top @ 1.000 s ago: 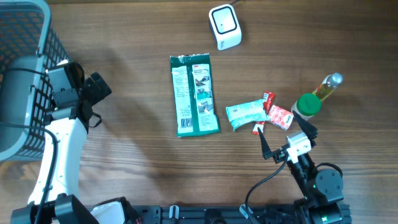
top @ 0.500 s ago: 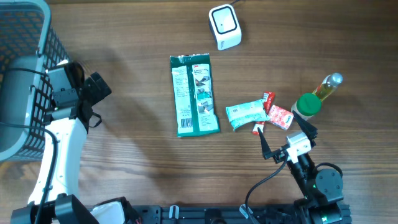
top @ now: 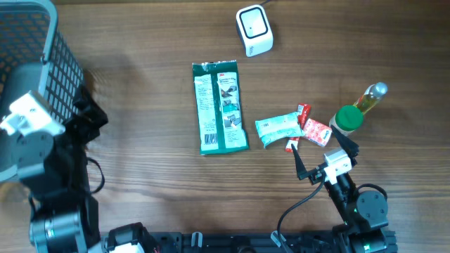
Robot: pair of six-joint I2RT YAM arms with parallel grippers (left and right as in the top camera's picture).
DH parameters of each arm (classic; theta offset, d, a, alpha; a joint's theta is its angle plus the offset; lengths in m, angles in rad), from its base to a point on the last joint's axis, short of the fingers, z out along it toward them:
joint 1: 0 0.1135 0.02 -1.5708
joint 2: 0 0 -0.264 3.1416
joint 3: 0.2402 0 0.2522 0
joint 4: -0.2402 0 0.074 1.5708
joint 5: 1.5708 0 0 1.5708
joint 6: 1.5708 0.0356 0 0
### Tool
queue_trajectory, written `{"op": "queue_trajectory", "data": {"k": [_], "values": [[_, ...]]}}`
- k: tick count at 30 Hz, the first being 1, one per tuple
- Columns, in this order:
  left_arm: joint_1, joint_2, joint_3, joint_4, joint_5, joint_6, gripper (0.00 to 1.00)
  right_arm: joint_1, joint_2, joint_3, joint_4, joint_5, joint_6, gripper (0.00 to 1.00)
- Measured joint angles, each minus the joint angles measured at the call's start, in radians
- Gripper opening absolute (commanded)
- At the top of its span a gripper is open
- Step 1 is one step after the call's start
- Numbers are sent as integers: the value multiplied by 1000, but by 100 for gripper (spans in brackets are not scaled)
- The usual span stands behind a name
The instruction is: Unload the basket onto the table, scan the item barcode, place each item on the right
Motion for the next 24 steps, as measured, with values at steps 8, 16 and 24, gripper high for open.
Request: {"op": "queue_trajectory", "data": {"k": [8, 16, 24], "values": [[-49, -141, 2, -273, 1, 2, 100, 0, 0, 0, 1, 0, 0, 99], [-52, -190, 1, -563, 0, 3, 100, 0, 0, 0, 0, 0, 0, 100], [-80, -306, -42, -80, 178, 3, 100, 0, 0, 0, 0, 0, 0, 100]]}}
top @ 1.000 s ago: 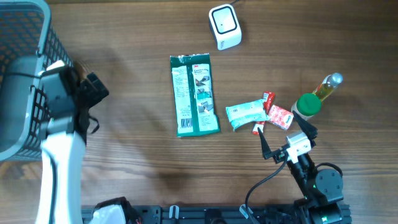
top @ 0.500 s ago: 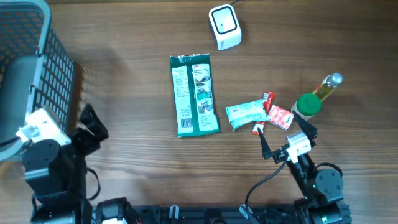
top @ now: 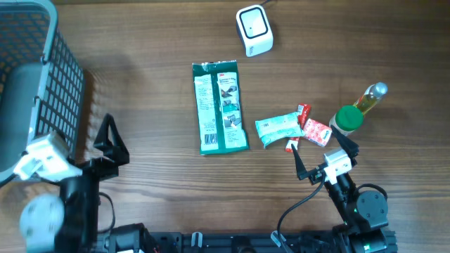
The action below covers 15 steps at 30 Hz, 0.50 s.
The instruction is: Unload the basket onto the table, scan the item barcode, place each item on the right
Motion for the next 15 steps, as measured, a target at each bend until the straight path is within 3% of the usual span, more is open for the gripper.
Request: {"op": "queue_trajectory", "data": {"k": [5, 8, 15], "values": [[-11, -134, -172, 574, 190, 0, 100, 0, 0, 0, 0, 0, 0, 100], [-11, -223, -294, 686, 215, 0, 100, 0, 0, 0, 0, 0, 0, 100], [-20, -375, -514, 769, 223, -2, 100, 0, 0, 0, 0, 0, 0, 99]]}}
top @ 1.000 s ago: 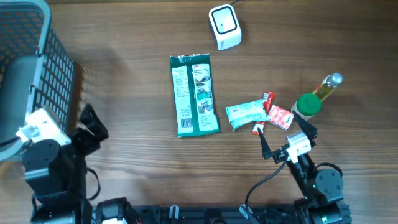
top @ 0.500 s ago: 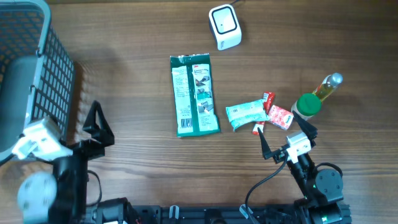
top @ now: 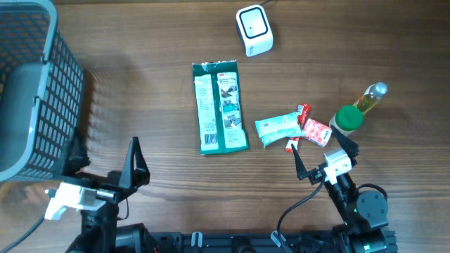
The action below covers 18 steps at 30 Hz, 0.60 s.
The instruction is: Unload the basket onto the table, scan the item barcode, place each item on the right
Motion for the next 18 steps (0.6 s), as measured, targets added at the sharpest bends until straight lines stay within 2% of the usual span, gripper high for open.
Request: {"op": "queue_trajectory", "data": {"k": [7, 15, 18], "values": [[-62, 0, -145, 3, 0, -18, 100, 0, 0, 0, 0, 0, 0, 100], [-63, -1, -325, 0, 0, -87, 100, 0, 0, 0, 0, 0, 0, 100], [-63, -2, -347, -63, 0, -89, 100, 0, 0, 0, 0, 0, 0, 100]]}}
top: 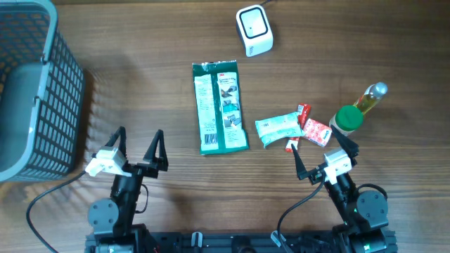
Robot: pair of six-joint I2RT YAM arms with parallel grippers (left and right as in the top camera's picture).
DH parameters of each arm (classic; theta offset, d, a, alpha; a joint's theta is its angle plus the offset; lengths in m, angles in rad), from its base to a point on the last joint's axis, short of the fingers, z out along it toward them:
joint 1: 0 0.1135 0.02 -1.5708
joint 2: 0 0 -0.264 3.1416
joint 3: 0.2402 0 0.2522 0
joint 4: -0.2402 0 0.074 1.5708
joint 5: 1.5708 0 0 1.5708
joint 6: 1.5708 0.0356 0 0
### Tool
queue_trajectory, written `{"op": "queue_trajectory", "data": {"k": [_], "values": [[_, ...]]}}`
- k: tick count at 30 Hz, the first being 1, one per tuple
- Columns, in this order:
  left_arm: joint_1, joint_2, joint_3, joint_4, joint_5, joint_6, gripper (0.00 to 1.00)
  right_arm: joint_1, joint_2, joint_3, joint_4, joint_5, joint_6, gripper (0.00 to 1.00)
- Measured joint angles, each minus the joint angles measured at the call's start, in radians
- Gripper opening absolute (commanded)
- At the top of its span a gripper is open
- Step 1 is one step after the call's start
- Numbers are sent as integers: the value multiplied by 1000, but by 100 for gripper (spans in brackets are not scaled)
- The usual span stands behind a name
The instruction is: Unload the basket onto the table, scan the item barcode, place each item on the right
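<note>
A white barcode scanner (254,30) stands at the far middle of the wooden table. A long green packet (221,107) lies flat in the centre, label side up. To its right lie a pale green wrapper (278,128) and a small red packet (316,131). My left gripper (138,145) stands open at the near left, nothing between its fingers, a short way left of the green packet. My right gripper (321,152) stands open at the near right, just in front of the red packet.
A grey mesh basket (35,88) fills the far left corner. A green-capped container (346,119) and a small yellow bottle with a silver cap (371,97) stand at the right, close behind my right gripper.
My left arm has come forward and right from the near left edge; its open gripper now stands nearer the green packet. The right arm and the items have not moved.
My left arm was raised high beside the basket. It was then lower at the basket's near corner, then low at the table's near left edge, and now rests at the near left with its gripper open. The right arm stayed still throughout.
</note>
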Motion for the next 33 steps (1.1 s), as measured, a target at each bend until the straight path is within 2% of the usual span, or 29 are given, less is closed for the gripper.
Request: {"op": "queue_trajectory", "data": {"k": [4, 33], "values": [[0, 2, -2, -162, -12, 1, 100, 0, 0, 0, 0, 0, 0, 100], [0, 0, -2, -163, -27, 16, 100, 0, 0, 0, 0, 0, 0, 100]]}}
